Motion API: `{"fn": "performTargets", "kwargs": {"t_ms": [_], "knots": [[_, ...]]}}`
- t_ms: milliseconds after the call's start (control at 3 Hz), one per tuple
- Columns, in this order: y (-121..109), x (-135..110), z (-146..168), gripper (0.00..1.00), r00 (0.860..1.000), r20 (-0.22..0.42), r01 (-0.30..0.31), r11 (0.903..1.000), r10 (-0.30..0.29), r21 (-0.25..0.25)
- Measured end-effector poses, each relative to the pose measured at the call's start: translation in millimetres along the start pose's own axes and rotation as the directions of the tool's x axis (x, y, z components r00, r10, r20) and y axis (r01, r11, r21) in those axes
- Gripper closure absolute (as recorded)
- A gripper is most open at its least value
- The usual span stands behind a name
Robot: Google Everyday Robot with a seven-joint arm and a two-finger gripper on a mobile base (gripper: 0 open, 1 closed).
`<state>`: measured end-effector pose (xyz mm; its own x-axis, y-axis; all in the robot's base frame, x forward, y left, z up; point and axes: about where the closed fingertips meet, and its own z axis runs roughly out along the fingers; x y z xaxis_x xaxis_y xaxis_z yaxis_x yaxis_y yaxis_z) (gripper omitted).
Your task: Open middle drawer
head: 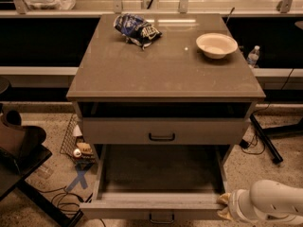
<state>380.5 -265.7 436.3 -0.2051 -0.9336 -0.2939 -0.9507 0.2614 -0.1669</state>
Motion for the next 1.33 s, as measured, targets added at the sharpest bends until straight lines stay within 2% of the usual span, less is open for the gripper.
{"fn": "performTargets", "kwargs": {"t_ms": [333, 1333], "knots": [[0.2, -0.1, 0.1, 0.98, 1.000, 0.000, 0.000, 1.0000, 0.000, -0.001], [1.7, -1.4, 1.8, 0.30, 1.000, 0.001, 0.003, 1.0000, -0.003, -0.006]]}}
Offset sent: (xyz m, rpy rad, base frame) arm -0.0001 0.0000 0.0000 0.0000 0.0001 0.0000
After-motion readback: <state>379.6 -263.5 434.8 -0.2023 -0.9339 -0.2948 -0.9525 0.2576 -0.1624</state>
